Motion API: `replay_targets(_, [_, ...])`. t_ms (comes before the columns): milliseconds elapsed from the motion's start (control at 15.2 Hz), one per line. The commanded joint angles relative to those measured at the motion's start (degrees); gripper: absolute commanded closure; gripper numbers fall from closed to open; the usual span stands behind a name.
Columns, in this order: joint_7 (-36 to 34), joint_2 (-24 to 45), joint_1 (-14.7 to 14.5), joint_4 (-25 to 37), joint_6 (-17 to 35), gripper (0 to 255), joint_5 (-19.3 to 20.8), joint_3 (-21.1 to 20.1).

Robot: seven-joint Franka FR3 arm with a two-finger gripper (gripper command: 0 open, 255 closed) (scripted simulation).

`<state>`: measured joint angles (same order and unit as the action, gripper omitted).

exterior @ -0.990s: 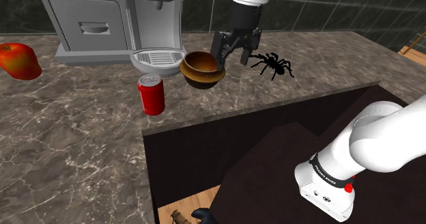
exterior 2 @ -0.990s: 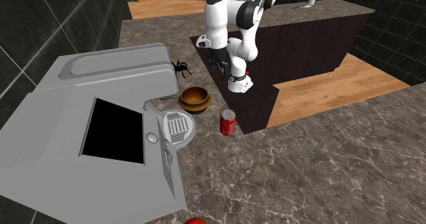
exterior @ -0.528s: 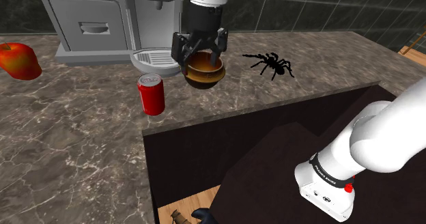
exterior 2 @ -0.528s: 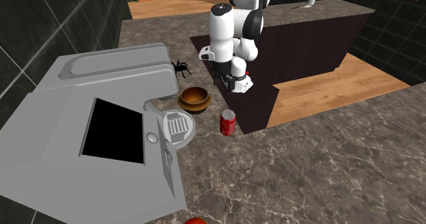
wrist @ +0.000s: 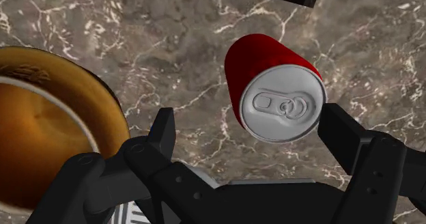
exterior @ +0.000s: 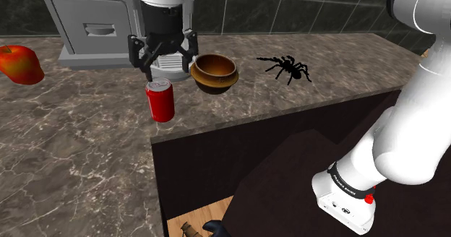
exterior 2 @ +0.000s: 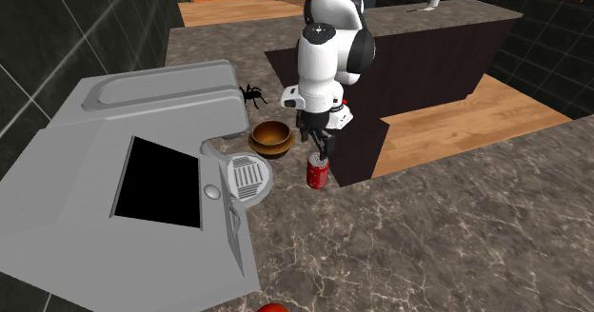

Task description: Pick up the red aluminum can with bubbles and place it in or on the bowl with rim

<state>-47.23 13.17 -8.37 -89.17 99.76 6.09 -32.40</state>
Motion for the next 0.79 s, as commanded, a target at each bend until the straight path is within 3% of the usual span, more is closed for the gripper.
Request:
replay_targets(0, [-2.71, 5.28, -2.63, 6.29, -1.64, 0, 3.16, -0.22])
replay_targets(726, [-3.09, 5.66, -2.45, 0.90, 4.06, 0, 3.47, 0.16])
